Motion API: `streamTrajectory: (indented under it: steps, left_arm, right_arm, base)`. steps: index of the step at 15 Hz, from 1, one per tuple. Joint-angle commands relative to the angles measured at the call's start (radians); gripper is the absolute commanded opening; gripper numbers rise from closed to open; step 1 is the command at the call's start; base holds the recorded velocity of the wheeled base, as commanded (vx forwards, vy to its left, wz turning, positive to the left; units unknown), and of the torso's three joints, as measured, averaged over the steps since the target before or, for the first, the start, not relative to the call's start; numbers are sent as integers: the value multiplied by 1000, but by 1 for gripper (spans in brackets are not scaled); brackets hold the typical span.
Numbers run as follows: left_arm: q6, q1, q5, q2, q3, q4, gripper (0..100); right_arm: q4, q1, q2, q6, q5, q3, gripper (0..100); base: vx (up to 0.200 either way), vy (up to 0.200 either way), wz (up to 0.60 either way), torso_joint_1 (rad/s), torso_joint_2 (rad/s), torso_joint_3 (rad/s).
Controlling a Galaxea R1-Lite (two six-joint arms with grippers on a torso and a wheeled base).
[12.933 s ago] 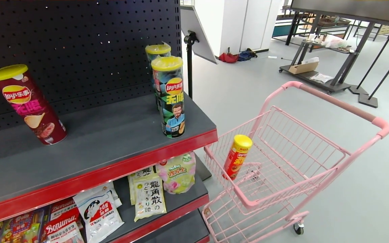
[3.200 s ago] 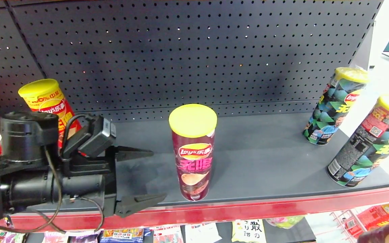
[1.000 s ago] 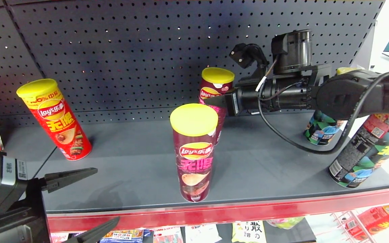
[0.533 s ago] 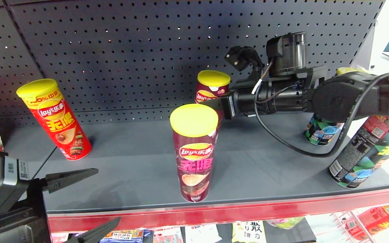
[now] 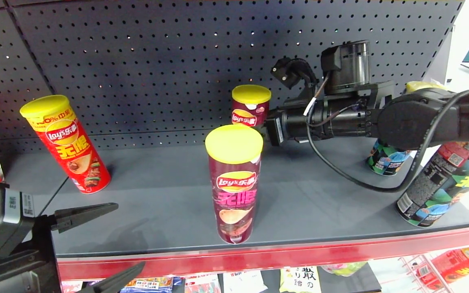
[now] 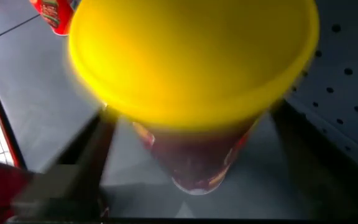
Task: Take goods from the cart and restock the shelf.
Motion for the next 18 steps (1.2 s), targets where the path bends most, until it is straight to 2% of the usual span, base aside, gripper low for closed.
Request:
streamTrajectory:
  steps: [1, 5, 7, 12, 15, 18]
  left_arm:
    - [-1, 0, 0, 3, -2, -1, 100]
    - [-3, 0, 7, 38, -14, -2, 100]
    - [-4, 0, 30, 85, -42, -4, 100]
    - [-3, -1, 44, 205, -109, -8, 100]
    - [-1, -37, 40, 266, -140, -7, 100]
    - [2, -52, 40, 326, -149, -10, 100]
  right_arm:
    - [0, 2, -32, 1, -1, 24, 100]
    - [-1, 12, -202, 2, -68, 222, 100]
    - [-1, 11, -305, 4, -101, 320, 100]
    - [-1, 14, -577, -1, -134, 521, 100]
    - [5, 16, -860, -8, -139, 736, 100]
    - [11, 3, -1092, -8, -163, 884, 100]
  base:
    - [0, 0, 0, 0, 0, 0]
    - [0, 0, 0, 0, 0, 0]
    - [0, 0, 0, 0, 0, 0]
    - [0, 0, 0, 0, 0, 0]
    - [0, 0, 0, 0, 0, 0]
    - [0, 0, 0, 0, 0, 0]
